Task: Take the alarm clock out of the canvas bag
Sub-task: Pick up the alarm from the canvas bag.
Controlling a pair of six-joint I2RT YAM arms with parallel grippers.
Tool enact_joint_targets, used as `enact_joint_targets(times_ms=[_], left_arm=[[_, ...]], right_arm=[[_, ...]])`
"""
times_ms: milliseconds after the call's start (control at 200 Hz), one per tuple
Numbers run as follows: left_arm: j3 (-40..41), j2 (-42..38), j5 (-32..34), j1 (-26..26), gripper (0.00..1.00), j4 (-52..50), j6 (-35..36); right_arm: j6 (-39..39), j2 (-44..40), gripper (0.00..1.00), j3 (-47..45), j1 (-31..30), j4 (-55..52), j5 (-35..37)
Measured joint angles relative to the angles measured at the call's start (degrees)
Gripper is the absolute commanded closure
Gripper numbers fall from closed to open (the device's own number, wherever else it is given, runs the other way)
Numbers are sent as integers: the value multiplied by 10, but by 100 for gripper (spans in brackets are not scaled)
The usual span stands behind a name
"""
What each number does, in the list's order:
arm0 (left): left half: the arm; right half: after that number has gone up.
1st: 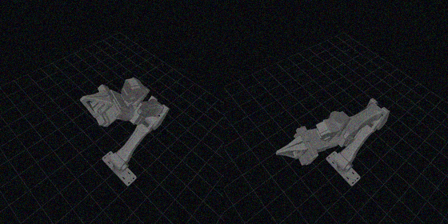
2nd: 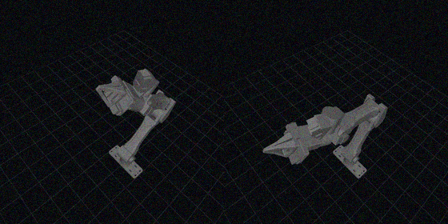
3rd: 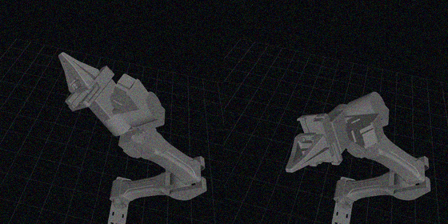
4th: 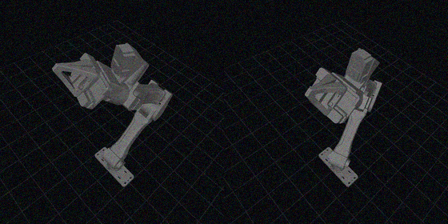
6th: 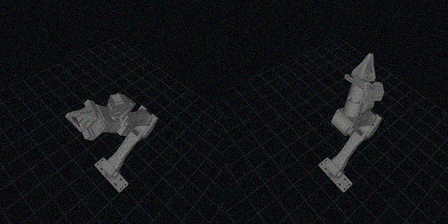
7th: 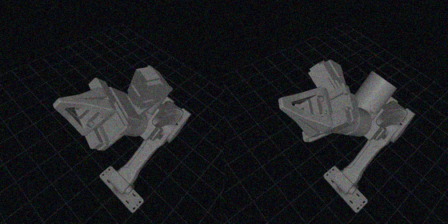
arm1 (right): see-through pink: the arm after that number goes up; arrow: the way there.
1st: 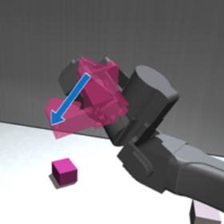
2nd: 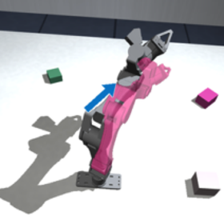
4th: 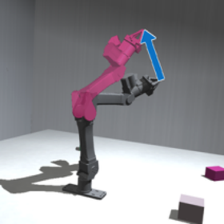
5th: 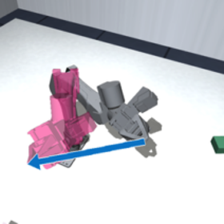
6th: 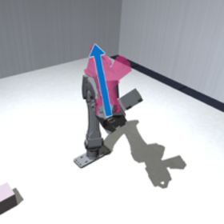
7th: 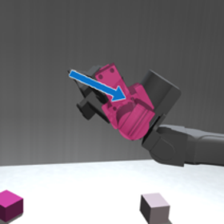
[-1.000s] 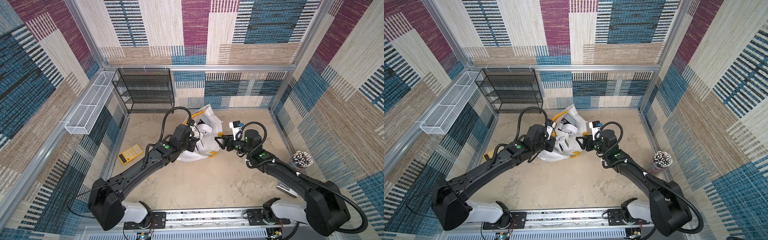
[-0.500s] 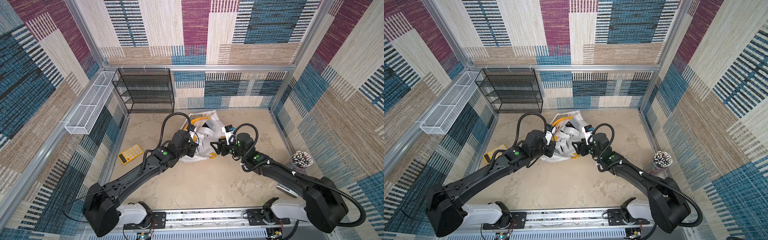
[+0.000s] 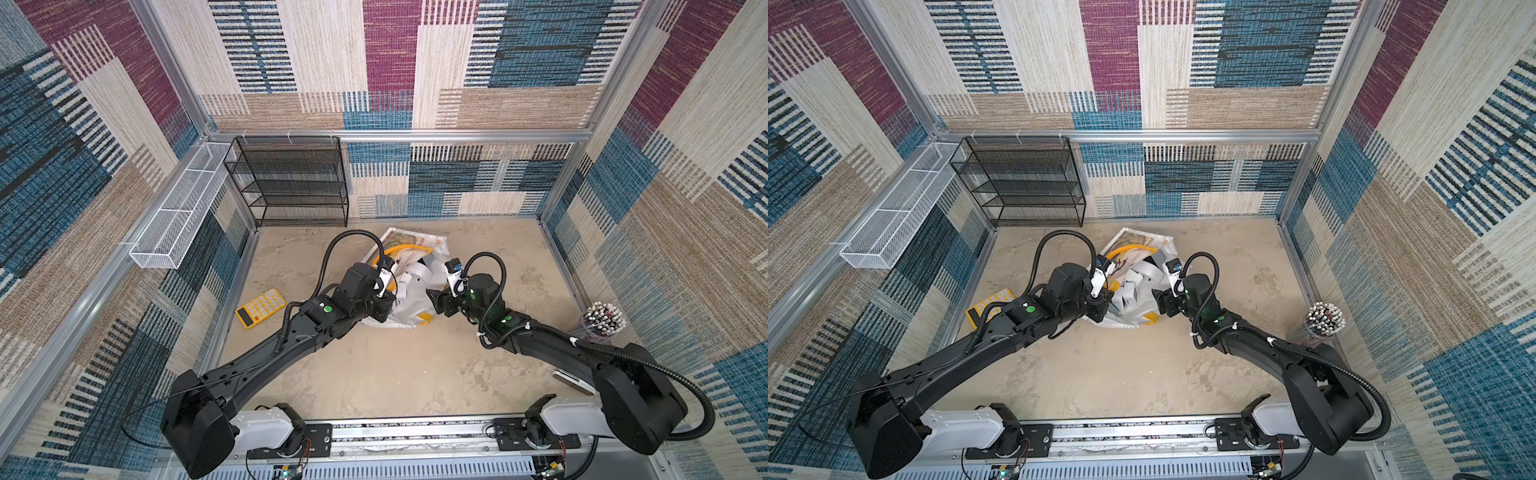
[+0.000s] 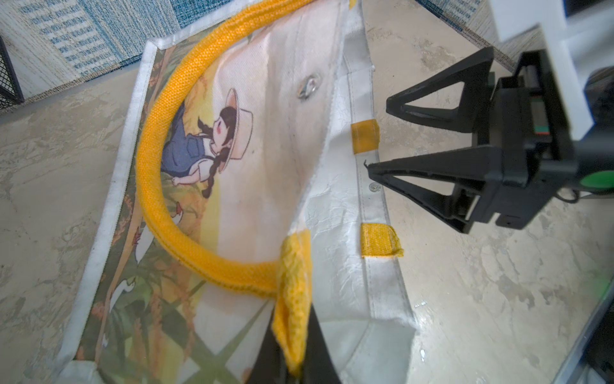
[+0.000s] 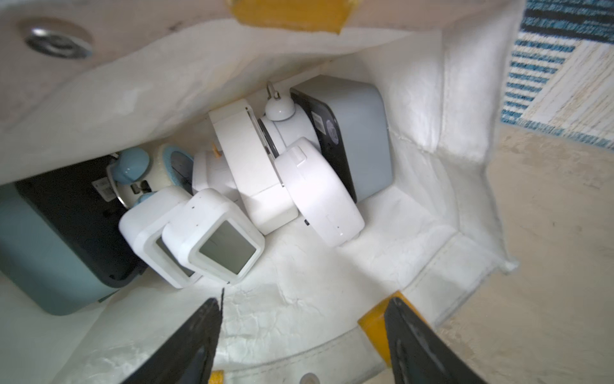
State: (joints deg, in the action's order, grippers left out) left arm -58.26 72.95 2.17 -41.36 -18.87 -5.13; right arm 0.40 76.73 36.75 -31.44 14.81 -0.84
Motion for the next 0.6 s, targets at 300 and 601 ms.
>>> enact_joint_targets(times_ms=[300, 601], left_arm=[[-4, -7, -12, 9, 100, -22, 25], [-23, -17, -82, 42, 100, -70, 46]], right_arm=[[35, 17, 18, -16, 0, 48, 14], [72, 38, 16, -24, 0, 97, 12]])
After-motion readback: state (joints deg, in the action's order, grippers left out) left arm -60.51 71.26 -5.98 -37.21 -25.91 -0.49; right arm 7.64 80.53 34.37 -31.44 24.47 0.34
